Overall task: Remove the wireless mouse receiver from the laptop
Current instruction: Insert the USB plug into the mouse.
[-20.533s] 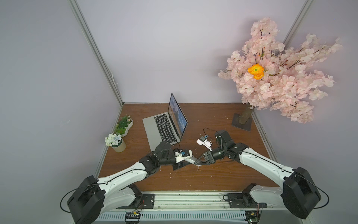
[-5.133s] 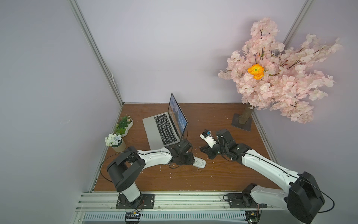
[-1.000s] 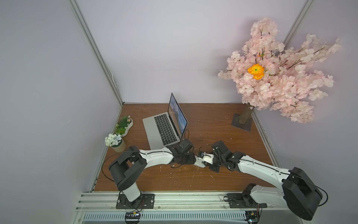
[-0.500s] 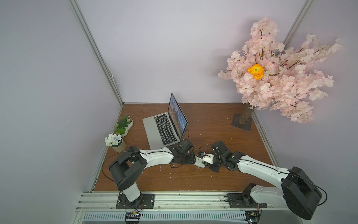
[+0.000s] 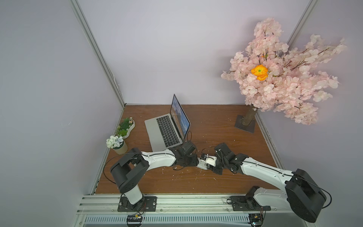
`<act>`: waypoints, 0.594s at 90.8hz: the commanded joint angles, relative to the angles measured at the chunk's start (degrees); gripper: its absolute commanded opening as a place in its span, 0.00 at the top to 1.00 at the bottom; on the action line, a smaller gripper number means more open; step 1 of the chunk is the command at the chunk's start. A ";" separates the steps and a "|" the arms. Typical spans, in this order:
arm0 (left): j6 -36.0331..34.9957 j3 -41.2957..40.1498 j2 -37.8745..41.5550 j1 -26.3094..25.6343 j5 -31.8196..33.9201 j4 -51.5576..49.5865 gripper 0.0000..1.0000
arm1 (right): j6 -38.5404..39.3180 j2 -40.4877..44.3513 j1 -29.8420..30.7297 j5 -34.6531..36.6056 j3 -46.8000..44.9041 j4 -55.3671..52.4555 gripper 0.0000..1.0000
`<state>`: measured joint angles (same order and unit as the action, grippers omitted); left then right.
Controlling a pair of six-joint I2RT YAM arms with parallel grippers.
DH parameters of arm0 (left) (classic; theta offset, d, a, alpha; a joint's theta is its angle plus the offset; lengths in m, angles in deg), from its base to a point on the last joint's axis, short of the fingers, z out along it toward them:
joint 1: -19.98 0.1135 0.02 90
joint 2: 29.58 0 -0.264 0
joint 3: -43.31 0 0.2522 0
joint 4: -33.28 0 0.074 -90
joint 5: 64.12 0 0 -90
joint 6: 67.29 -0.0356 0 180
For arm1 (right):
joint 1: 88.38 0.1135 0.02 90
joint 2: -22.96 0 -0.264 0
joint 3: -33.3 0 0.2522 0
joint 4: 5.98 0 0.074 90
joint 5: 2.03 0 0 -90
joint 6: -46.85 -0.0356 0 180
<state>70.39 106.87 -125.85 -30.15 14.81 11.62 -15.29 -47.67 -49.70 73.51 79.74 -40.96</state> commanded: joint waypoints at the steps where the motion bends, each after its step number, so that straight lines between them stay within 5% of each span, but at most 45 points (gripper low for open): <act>1: -0.44 -3.24 -4.71 -0.50 4.31 -8.79 0.48 | -0.31 0.25 0.39 -1.38 1.06 -0.45 0.69; 30: -0.57 -3.24 -4.80 -0.50 4.17 -8.77 0.48 | -4.61 3.00 -2.08 -9.55 6.73 -1.74 0.59; 46: -0.49 -3.53 -4.42 -0.50 4.13 -8.79 0.48 | -5.70 3.29 -4.46 -9.13 7.88 -2.19 0.34; 54: -0.38 -3.71 -4.30 -0.47 4.13 -8.86 0.48 | -6.11 2.60 -6.26 -9.99 9.23 -3.23 0.29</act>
<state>70.37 106.85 -125.87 -30.17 14.98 11.62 -20.21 -45.07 -54.10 65.30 87.13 -42.44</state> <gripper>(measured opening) 0.523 0.692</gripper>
